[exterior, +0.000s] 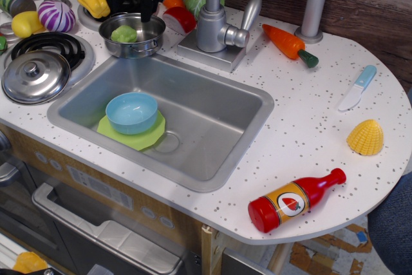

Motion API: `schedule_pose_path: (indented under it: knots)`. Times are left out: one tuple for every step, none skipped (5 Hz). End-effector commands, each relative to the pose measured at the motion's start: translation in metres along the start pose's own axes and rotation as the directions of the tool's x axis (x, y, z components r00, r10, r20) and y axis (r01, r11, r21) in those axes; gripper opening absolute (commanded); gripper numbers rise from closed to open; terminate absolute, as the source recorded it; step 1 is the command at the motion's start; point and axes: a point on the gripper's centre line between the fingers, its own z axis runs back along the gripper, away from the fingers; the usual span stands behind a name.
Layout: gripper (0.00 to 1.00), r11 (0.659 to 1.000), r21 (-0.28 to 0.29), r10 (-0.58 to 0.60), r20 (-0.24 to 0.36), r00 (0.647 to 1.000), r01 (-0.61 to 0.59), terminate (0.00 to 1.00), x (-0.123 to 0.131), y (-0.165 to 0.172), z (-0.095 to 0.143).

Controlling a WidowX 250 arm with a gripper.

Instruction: Take broccoli out of pan

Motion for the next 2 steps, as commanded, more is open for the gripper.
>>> schedule_pose_path:
  knots:
    - [1.00,1.000,-0.004,0.015,0.070,0.997,-0.015,0.00,0.010,0.021,-0.001]
    - [1.00,0.996,-0.080,0.034,0.074,0.997,-0.029,0.00,0.011,0.025,-0.016]
